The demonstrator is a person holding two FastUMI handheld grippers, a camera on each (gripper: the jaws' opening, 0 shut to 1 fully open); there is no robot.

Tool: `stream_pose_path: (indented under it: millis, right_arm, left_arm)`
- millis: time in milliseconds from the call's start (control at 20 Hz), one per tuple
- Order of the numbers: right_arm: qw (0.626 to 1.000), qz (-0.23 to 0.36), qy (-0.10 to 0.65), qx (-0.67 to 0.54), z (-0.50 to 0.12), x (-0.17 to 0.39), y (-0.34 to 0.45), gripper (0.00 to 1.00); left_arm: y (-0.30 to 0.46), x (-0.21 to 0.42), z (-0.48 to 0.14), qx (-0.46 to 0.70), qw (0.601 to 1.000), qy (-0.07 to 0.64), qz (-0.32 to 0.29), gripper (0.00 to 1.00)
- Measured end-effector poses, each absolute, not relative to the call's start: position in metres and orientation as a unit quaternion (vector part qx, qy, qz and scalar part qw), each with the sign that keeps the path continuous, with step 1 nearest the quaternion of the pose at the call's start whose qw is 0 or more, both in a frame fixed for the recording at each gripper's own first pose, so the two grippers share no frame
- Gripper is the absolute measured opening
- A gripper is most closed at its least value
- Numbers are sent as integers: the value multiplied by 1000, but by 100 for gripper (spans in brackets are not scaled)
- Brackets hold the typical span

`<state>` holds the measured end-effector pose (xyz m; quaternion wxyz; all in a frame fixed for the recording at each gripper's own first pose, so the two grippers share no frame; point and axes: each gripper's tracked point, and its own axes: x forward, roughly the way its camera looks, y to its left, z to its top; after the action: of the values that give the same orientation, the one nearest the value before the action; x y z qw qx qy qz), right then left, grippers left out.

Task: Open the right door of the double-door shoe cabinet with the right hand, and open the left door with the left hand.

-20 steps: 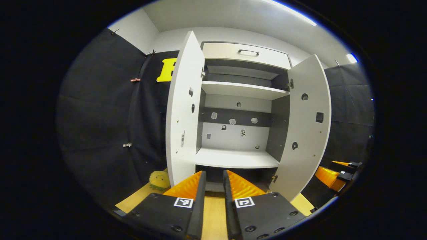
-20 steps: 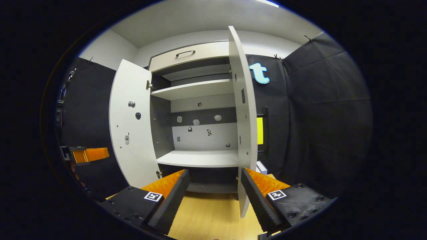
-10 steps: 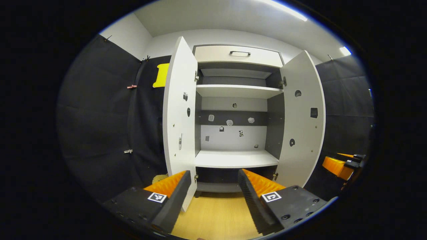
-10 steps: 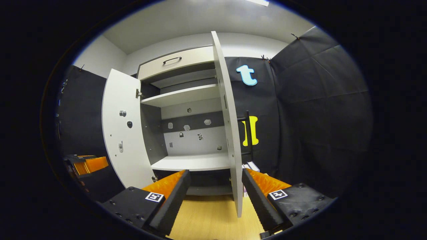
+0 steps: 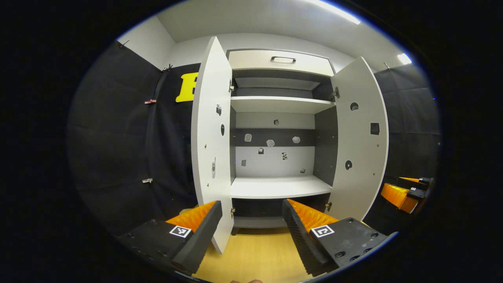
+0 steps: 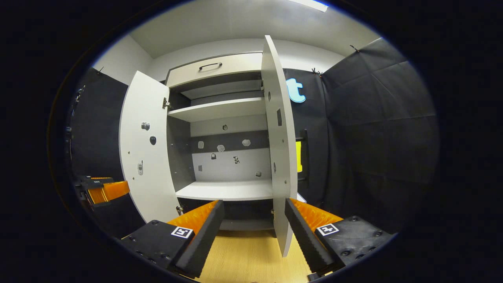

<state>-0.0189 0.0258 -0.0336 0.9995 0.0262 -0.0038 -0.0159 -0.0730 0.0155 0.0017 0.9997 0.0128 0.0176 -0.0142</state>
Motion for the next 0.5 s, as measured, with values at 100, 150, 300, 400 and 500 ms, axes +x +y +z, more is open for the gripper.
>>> stream_pose_path:
  millis: [100,150,300,400,500]
  right_arm:
    - [999,-19,7,29,-43,-21,28,98]
    - [999,-23,6,30,-45,-22,28,98]
    - [999,-33,4,23,-53,-24,26,98]
    - [999,-38,12,19,-60,-25,28,98]
    - [999,-40,12,20,-60,-26,30,98]
  left_arm:
    - [16,-73,0,18,1000,15,-19,95]
    - [17,-73,-2,20,999,14,-20,95]
    - [16,-72,-14,20,999,17,-26,95]
    - [12,-72,-23,15,999,27,-35,95]
    - [11,-73,-23,12,999,26,-40,95]
